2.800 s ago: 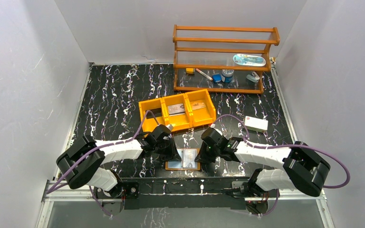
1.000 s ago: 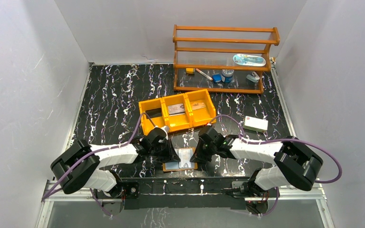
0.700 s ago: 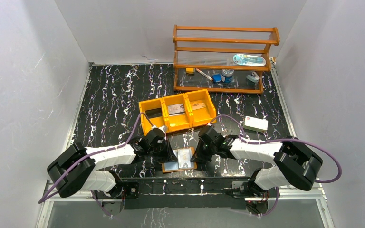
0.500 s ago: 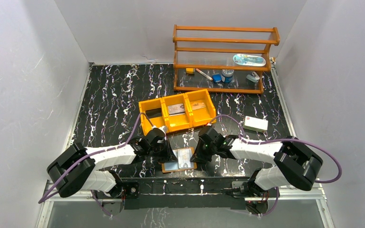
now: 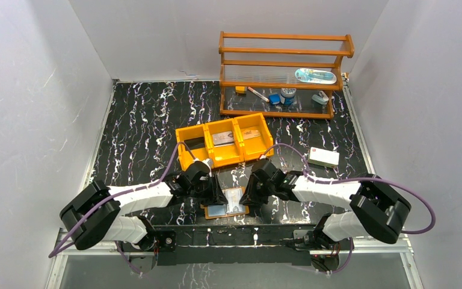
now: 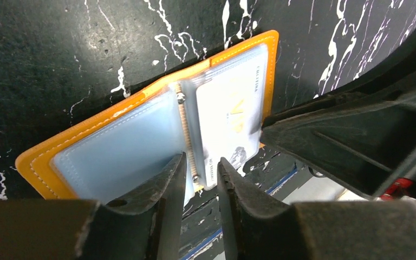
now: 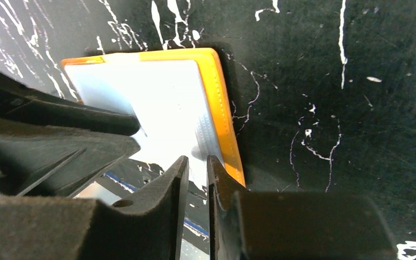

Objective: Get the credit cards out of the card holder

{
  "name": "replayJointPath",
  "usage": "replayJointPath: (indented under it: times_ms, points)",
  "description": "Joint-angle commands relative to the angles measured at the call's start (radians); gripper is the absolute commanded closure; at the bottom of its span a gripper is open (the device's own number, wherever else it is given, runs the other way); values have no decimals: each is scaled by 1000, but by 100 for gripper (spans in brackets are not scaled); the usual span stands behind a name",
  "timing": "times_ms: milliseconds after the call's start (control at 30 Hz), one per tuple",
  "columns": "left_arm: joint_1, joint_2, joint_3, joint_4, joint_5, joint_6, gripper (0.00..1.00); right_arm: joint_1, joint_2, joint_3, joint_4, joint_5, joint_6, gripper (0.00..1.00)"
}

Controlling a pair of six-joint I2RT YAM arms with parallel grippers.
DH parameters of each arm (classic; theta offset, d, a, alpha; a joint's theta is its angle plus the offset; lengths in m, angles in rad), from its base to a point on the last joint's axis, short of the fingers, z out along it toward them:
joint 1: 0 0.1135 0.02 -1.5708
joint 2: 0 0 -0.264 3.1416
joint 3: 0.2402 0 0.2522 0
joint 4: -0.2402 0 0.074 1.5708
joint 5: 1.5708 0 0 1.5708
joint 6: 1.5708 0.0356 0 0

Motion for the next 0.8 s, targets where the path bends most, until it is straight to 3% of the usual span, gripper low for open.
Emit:
replayJointPath:
  times_ms: [0,233,500,667,767]
  points:
    - [2,-54,82,-140,-55,57,70,2,44,42,12,-19,-21,72]
    - [3,-147,176,-385,-202,117,45,1,50,53,-41,16,-13,70]
    - [5,-91,151,-272,-51,121,45,1,37,78,-13,-26,-32,69]
    - [5,-66,162,-326,-93,98,45,0,6,96,-33,-12,-30,66]
    - [4,-95,169,-372,-125,117,37,1,-4,102,-46,-9,-33,65]
